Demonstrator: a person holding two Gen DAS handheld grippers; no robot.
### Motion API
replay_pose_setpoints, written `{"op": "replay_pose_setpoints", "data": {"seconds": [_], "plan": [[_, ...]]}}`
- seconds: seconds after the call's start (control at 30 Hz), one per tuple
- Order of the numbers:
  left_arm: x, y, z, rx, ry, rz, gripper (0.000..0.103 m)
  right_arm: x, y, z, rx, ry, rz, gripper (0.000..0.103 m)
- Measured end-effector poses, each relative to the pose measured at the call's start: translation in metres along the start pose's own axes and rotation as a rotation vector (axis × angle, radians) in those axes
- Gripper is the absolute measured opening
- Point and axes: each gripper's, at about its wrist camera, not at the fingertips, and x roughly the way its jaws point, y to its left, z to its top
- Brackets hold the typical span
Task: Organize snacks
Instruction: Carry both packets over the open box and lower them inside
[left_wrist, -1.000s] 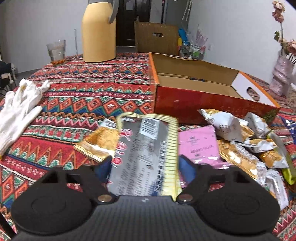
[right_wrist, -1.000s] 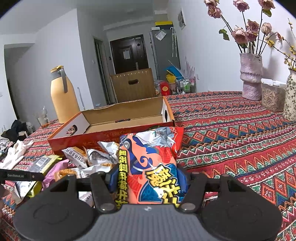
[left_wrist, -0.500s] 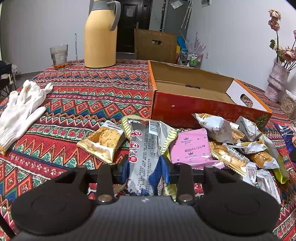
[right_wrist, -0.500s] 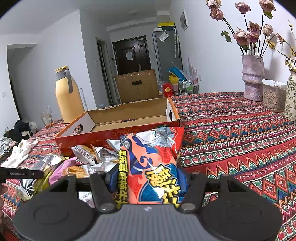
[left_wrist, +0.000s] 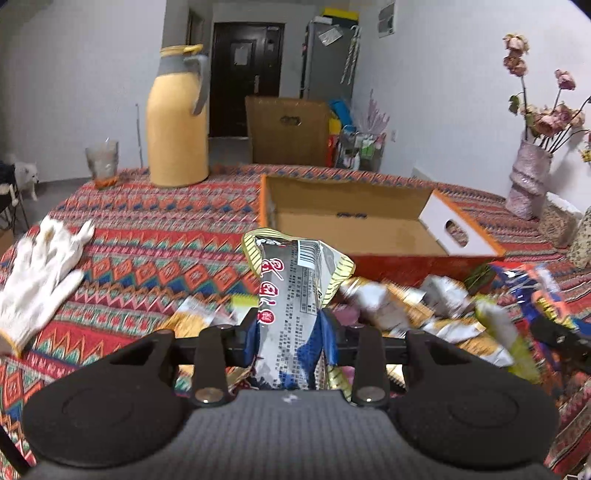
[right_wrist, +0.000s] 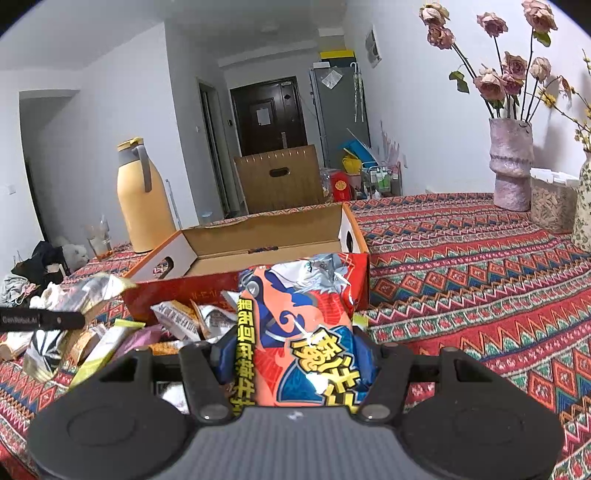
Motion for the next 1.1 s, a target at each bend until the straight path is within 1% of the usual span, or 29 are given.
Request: {"op": "replay_pose_setpoints", "data": {"seconds": [0.17,0.37,0.63,0.9,1.1], "plan": [[0.003,-0.021,0.023,0.022,-0.028,-0.015,0.035,0.008,0.0,0.016,-0.005,-0.017,0.001,0.06],[0.017,-0.042,0.051,0.035,-0.034,-0.02,0.035,0.026,0.0,0.045,-0.019,-0.037,0.003,0.06],[0.044,-0.055,0.08,0.012,-0.028,-0.019,0.035,0.063,0.007,0.082,-0.045,-0.038,0.014,0.06],[0.079,-0.06,0.108,-0.02,-0.014,0.005,0.035,0.114,0.01,0.112,-0.042,0.003,0.025,0.06],[0.118,-0.059,0.119,-0.048,0.037,0.029,0.035,0.157,0.012,0.124,-0.048,0.057,0.006,0.06]]}}
